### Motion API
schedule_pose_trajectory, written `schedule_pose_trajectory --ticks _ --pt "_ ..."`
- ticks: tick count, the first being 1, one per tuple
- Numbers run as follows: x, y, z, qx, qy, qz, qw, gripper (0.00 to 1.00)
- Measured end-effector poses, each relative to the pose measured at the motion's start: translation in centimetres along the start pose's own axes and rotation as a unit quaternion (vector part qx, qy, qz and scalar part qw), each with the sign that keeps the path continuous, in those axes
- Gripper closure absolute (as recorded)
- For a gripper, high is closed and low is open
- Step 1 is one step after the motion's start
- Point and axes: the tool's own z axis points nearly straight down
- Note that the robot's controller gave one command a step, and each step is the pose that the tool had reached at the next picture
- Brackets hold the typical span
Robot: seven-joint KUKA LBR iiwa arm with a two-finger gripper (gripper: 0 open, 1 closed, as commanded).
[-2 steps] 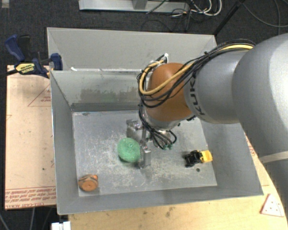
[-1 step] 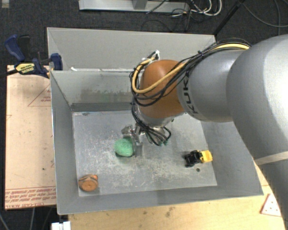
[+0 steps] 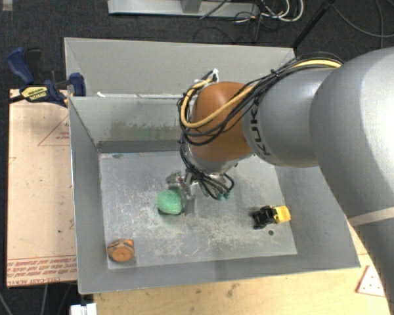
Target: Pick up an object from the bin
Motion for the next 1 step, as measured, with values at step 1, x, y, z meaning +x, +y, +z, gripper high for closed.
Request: schedule_pose_trajectory --ticks 1 --pt "-0.81 -4.71 -15.39 0.001 -0.0017 0.021 0.9998 1.0"
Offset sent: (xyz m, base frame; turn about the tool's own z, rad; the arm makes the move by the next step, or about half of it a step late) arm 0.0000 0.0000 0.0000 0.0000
